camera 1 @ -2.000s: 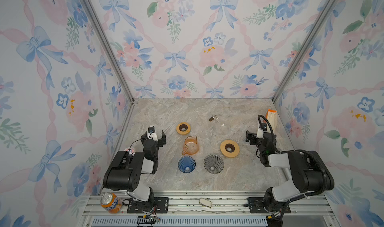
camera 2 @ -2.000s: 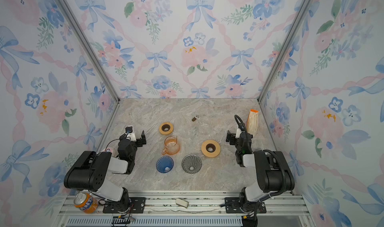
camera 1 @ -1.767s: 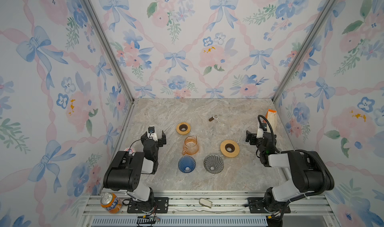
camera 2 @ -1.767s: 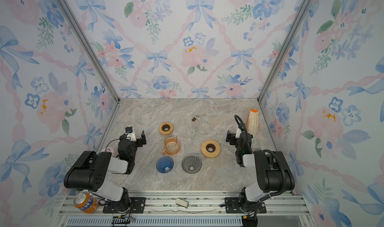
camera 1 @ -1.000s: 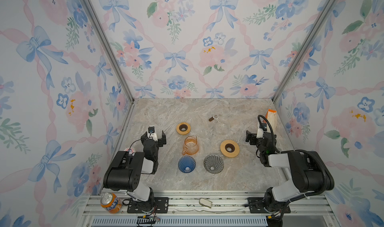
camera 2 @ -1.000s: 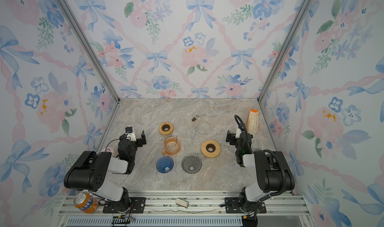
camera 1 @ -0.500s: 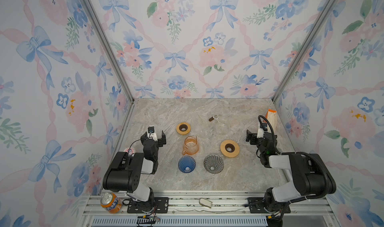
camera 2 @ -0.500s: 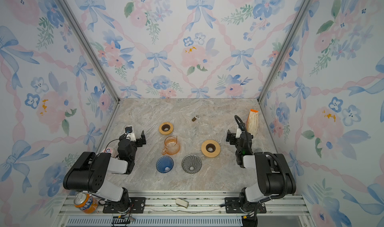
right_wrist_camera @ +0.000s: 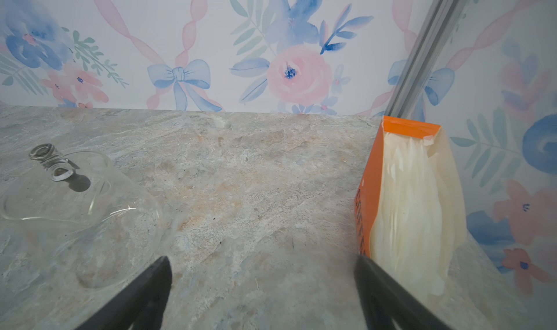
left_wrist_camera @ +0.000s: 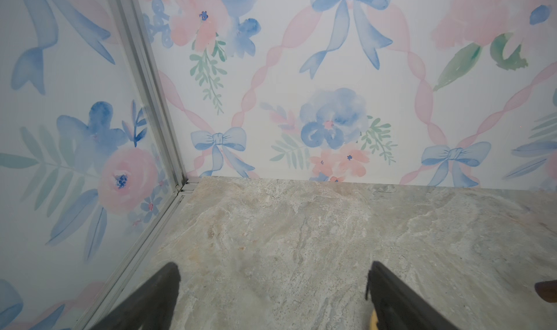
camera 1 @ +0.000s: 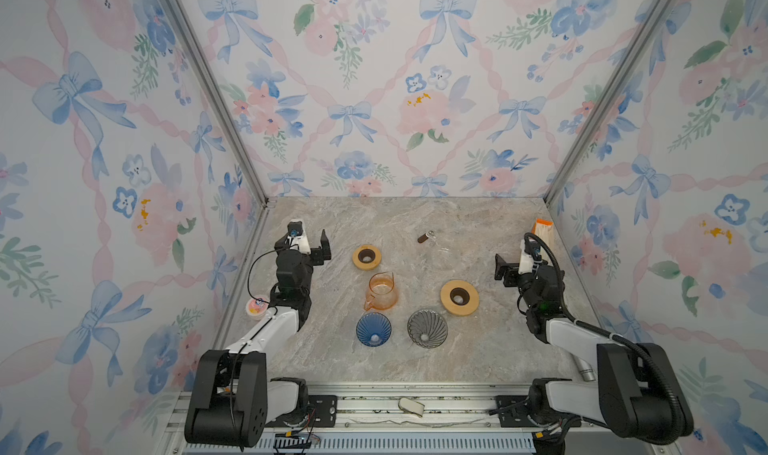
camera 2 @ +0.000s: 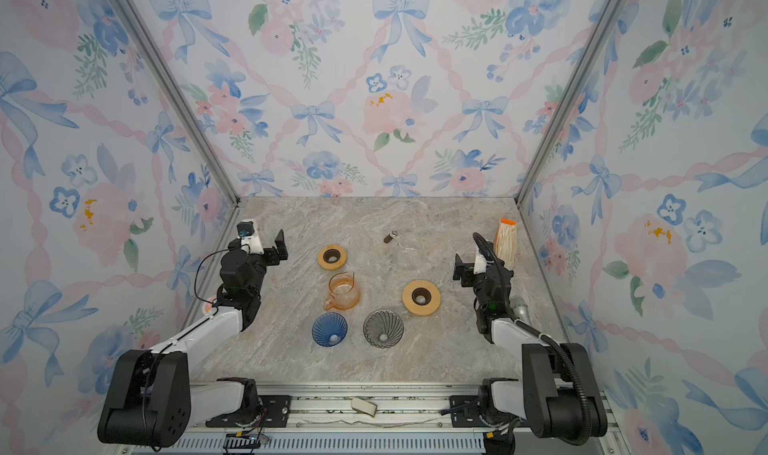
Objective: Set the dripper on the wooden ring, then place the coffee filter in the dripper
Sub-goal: 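Reach the left gripper to the farther bamboo lid while the right arm rises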
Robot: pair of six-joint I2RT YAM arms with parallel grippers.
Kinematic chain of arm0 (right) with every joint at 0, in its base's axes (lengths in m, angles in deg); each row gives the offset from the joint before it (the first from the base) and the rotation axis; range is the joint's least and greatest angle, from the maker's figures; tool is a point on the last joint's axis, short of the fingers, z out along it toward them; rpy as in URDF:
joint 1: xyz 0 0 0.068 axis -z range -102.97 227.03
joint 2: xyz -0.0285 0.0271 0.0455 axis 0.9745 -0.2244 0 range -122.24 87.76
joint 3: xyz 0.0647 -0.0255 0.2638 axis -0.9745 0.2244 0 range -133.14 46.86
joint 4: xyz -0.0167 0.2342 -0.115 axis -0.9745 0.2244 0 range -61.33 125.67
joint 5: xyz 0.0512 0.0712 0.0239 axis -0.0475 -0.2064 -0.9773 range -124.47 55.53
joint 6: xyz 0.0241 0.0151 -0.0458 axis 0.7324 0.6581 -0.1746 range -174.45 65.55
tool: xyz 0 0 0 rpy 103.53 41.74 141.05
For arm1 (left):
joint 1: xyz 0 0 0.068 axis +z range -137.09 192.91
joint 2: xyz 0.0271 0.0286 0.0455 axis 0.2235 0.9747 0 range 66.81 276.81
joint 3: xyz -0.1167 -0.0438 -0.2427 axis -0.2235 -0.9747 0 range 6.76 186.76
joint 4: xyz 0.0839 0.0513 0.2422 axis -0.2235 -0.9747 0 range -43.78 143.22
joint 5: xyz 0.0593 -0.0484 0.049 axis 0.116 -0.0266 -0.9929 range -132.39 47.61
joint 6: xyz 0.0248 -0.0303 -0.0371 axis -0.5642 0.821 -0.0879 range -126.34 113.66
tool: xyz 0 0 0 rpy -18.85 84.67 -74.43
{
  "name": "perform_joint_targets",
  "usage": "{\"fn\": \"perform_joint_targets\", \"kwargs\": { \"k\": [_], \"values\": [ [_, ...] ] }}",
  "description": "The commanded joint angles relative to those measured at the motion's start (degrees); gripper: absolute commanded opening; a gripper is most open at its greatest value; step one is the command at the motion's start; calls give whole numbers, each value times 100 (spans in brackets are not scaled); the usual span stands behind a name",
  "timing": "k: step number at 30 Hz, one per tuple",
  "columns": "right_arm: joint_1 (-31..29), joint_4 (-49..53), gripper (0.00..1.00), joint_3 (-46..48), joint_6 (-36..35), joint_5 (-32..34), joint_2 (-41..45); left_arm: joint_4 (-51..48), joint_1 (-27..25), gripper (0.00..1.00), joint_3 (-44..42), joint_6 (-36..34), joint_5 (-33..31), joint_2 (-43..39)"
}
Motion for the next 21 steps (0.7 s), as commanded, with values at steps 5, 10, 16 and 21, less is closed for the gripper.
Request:
{"fn": "perform_joint_targets", "kwargs": {
  "k": [5,10,16,21],
  "values": [
    [-246,1969,96,-1008,8,-83,701,-1785,23,98,797,702,935,-193],
    [-430,2822,96,-1459,-75,-24,997,-3022,15,98,1482,968,1320,-63],
    [-642,3310,97,-1884,-154,-108,1071,-4020,-10,98,1946,1414,1698,191],
    [-1018,3943,96,-2515,-314,-307,917,-4053,-21,98,1961,1899,2065,362]
  ]
}}
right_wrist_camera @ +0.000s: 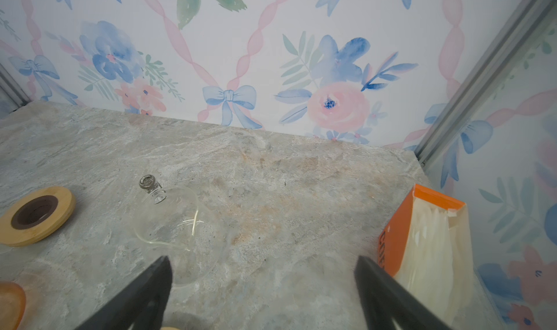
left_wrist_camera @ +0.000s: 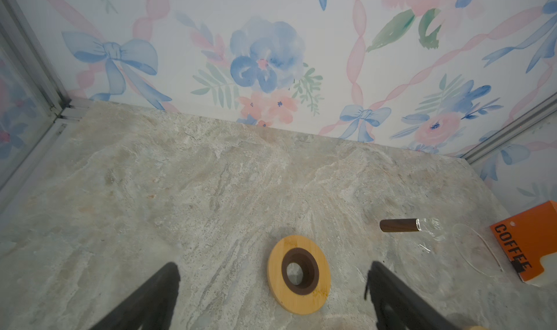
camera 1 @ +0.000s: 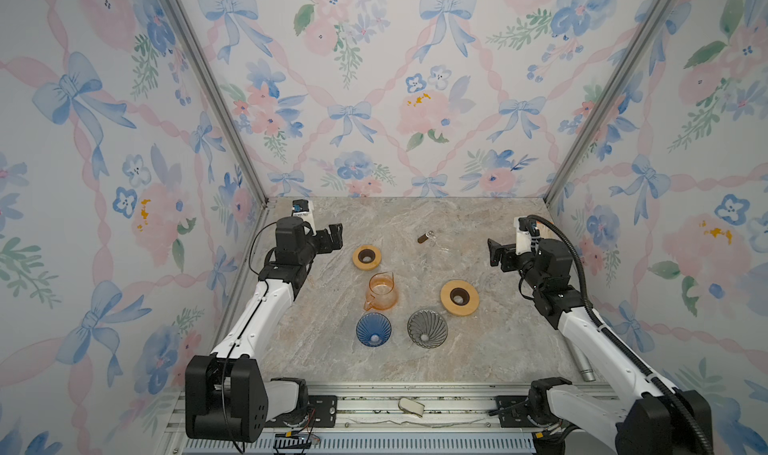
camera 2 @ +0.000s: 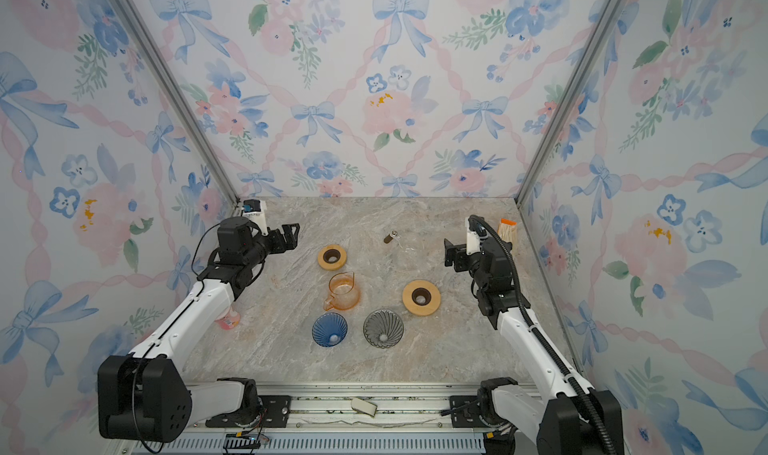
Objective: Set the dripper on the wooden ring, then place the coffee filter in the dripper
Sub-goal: 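Reach the left gripper to the farther bamboo lid while the right arm rises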
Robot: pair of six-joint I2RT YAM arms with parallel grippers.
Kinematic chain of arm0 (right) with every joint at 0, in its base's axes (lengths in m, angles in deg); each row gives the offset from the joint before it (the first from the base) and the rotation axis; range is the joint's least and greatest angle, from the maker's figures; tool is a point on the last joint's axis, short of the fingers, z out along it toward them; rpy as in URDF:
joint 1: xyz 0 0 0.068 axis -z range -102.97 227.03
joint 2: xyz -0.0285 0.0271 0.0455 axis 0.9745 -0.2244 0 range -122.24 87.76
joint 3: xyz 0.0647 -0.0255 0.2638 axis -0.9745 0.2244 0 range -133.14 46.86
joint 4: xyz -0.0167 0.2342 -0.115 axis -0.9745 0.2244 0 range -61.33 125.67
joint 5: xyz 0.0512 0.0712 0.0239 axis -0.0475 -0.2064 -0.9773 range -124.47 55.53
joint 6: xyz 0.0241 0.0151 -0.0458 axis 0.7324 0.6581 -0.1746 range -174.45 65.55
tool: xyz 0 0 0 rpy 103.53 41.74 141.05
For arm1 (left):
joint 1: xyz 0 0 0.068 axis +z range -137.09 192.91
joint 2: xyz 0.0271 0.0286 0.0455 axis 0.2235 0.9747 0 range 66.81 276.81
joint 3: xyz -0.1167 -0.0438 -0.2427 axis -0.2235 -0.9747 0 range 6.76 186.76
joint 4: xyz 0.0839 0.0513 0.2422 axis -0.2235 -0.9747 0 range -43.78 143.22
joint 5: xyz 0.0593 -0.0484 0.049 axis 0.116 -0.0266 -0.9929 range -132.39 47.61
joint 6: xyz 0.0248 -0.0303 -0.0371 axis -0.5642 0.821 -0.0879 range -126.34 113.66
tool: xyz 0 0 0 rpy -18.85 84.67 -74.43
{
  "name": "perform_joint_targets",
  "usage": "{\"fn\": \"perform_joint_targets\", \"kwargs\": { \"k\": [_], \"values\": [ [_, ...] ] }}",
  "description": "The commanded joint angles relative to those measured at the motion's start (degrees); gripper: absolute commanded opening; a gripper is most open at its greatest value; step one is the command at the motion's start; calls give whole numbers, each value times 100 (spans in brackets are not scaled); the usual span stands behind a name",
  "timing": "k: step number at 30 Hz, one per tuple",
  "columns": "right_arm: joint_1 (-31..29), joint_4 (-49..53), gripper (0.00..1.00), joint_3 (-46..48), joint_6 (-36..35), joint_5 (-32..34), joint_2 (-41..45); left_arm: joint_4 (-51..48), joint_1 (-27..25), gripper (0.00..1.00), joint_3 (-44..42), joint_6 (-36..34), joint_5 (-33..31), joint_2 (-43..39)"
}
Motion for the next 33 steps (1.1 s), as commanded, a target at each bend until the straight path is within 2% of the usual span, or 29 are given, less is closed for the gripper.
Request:
{"fn": "perform_joint_targets", "kwargs": {
  "k": [1,10,18,29,33],
  "values": [
    [-269,594,97,-508,-154,-242,-73,-360,-18,98,101,489,542,241],
    [-826,1126,96,-936,-190,-654,-273,-549,-44,98,522,807,1268,1319],
    [-850,833,96,-613,186,-765,-261,-544,-69,97,721,1001,1662,2305],
    [-868,666,96,-500,311,-905,-410,-543,-125,84,885,1182,1953,3125],
    [-868,606,96,-476,373,-941,-430,-542,-141,74,912,1242,2091,3368]
  ]
}}
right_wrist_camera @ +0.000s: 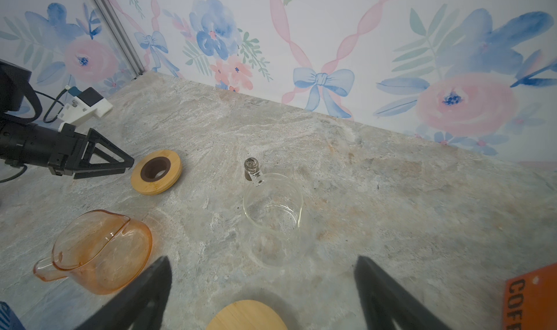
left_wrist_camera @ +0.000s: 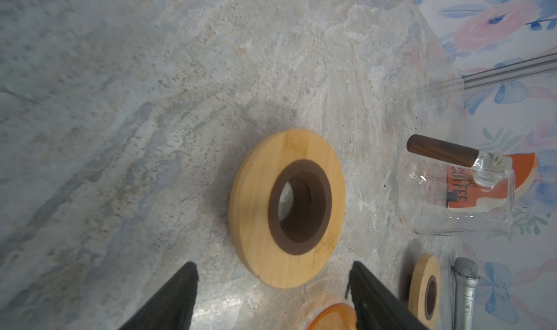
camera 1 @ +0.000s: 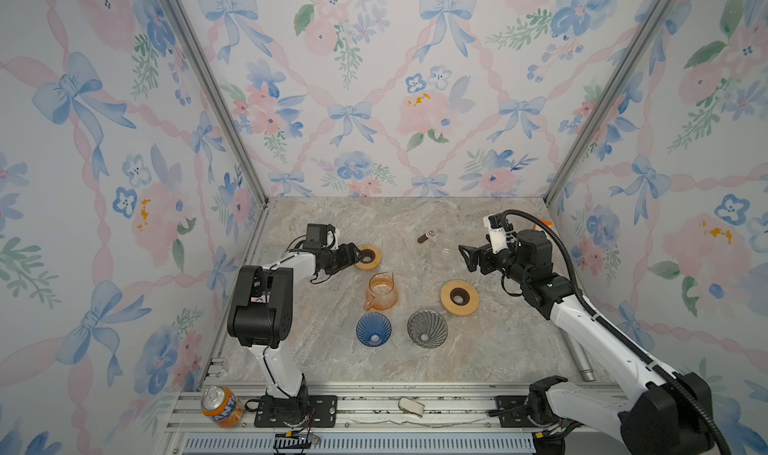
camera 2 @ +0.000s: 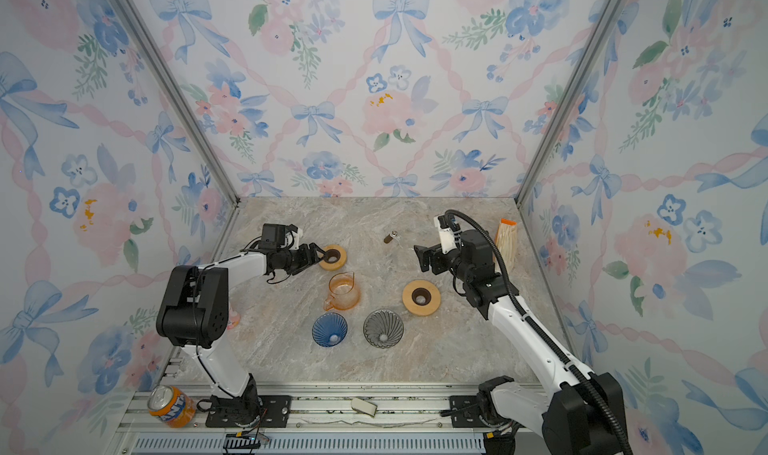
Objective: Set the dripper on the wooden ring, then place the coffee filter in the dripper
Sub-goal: 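Reach the left gripper to the farther bamboo lid while the right arm rises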
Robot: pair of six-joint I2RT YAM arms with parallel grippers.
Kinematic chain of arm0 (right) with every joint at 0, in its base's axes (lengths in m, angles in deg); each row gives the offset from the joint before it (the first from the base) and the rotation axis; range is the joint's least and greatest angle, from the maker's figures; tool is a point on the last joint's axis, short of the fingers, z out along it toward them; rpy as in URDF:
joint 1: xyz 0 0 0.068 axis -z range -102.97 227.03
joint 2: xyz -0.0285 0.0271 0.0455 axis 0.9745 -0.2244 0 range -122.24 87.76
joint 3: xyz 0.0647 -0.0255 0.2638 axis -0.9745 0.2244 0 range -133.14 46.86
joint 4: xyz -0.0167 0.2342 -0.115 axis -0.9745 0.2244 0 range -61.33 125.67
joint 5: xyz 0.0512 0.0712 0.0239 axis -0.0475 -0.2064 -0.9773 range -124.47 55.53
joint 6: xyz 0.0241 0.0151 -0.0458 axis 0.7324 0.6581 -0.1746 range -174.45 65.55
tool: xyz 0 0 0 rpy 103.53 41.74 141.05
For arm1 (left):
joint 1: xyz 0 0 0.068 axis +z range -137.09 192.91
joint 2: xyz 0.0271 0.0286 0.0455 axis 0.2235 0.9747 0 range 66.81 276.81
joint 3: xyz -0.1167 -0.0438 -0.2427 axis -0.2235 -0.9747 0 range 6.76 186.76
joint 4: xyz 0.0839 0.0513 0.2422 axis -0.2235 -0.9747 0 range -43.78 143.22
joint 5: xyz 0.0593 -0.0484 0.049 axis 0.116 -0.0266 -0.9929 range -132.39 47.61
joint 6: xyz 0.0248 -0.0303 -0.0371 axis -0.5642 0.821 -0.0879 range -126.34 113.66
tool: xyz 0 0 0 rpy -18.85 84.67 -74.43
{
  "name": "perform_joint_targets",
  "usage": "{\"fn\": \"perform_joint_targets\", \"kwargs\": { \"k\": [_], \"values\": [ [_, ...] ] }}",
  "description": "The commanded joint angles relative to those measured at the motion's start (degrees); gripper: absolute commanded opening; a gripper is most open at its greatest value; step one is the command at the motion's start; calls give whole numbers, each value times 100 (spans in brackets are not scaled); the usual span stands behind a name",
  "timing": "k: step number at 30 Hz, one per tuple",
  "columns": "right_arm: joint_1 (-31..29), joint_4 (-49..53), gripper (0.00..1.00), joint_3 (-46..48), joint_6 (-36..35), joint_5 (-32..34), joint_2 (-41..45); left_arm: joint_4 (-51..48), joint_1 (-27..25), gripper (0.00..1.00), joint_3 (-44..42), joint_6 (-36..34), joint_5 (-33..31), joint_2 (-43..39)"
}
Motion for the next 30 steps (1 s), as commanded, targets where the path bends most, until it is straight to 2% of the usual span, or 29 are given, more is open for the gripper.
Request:
{"fn": "perform_joint_targets", "kwargs": {
  "k": [1,17,27,30],
  "values": [
    [-59,-183,97,103,148,-101,-19,-43,-33,70,128,66,311,253],
    [-77,-46,97,73,-90,74,-25,-42,-108,57,395,143,483,743],
    [-90,-168,96,98,-69,47,-206,-34,-205,53,655,206,512,930],
    [-94,-188,97,127,-72,44,-212,-42,-223,48,688,197,526,947]
  ]
}}
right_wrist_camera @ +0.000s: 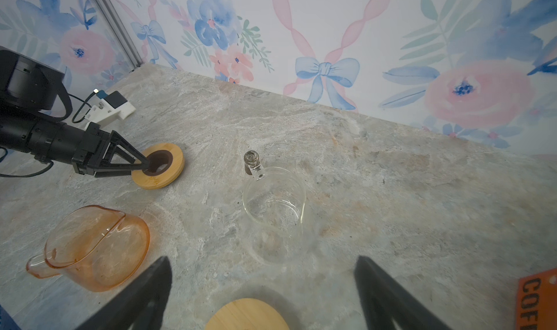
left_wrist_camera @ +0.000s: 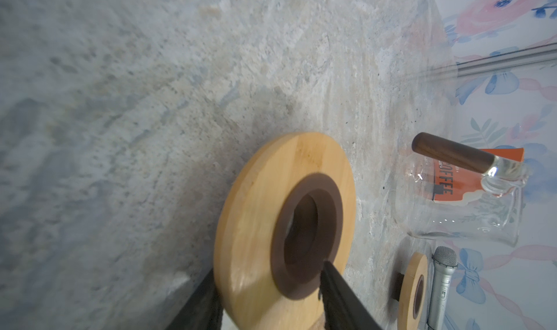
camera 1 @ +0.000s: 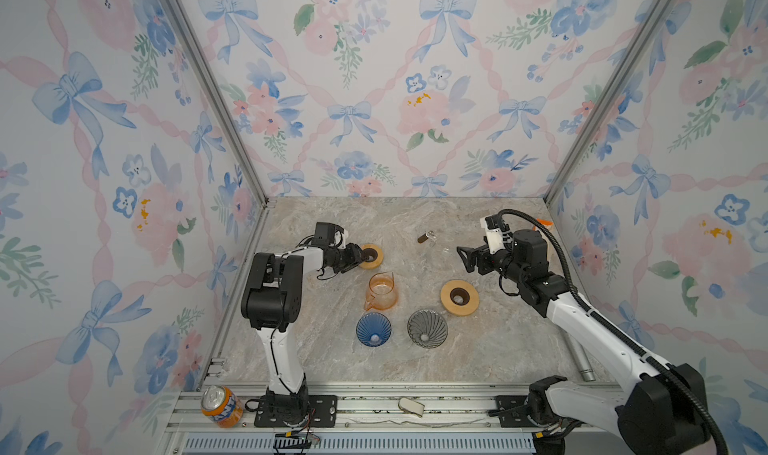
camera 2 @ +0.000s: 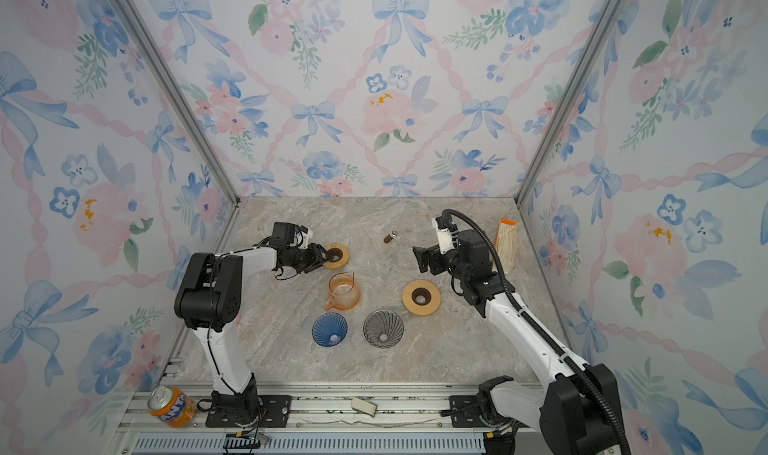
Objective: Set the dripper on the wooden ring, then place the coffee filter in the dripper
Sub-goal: 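Reach the left gripper to the farther bamboo lid while the right arm rises, then grasp the bamboo lid edge with the left gripper and lift it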
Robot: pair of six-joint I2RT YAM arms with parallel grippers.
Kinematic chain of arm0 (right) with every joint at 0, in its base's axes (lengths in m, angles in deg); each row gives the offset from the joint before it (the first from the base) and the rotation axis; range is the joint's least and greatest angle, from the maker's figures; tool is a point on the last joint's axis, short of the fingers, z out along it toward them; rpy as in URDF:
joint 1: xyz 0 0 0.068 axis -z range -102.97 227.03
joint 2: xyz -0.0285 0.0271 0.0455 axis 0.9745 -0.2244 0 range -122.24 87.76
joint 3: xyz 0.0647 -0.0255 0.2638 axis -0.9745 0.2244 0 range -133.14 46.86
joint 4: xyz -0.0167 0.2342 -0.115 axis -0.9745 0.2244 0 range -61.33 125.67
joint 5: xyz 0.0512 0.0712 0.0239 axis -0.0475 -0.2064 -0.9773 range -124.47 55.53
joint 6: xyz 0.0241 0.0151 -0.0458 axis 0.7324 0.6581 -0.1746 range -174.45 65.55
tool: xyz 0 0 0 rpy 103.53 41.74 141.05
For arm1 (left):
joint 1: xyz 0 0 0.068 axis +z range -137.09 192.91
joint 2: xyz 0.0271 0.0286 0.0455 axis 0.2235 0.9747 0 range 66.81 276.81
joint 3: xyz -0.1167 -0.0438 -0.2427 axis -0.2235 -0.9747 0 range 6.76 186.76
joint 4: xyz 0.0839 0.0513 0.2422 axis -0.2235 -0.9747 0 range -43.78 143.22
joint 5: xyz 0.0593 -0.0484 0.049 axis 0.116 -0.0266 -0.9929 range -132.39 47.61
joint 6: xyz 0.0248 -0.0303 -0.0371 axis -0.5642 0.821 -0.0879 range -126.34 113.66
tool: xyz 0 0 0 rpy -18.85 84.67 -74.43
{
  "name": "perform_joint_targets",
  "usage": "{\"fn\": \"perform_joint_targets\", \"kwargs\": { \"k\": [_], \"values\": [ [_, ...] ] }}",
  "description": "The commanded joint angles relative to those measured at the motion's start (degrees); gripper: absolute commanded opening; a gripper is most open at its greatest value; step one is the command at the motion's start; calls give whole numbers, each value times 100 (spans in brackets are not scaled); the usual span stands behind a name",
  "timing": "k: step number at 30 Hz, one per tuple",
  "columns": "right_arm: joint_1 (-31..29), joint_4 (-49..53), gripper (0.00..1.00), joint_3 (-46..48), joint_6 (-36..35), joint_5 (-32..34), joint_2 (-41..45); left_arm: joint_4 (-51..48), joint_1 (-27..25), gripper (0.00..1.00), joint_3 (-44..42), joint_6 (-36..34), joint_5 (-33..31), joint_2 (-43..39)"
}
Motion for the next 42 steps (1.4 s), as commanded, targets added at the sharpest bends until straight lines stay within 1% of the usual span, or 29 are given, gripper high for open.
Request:
{"fn": "perform_joint_targets", "kwargs": {
  "k": [1,6,9,13,15,22,25,29,30,37,42],
  "values": [
    [-83,-85,97,93,-43,45,-23,-47,-57,47,100,40,89,116],
    [-98,-89,97,142,-53,50,6,-38,-57,43,91,51,36,63],
    [-114,-107,97,151,-42,44,7,-38,-57,38,110,57,23,24],
    [-136,-138,96,150,-32,38,-16,-33,-56,35,144,77,44,-60],
    [-153,-146,97,144,-26,33,-34,-34,-64,32,157,75,37,-113],
    [-166,-270,96,87,131,-109,-54,-34,-67,30,232,135,62,-191],
    [-188,-252,97,54,110,-133,-86,-35,-80,25,292,163,114,-197],
    [-191,-226,97,43,109,-138,-131,-36,-102,24,365,164,133,-225],
    [-201,-225,96,43,109,-142,-142,-38,-107,23,374,172,132,-220],
    [-230,-256,96,-22,167,-231,-167,-38,-108,22,445,208,198,-209],
    [-250,-227,97,-103,168,-326,-212,-31,-110,14,489,199,228,-311]
  ]
}}
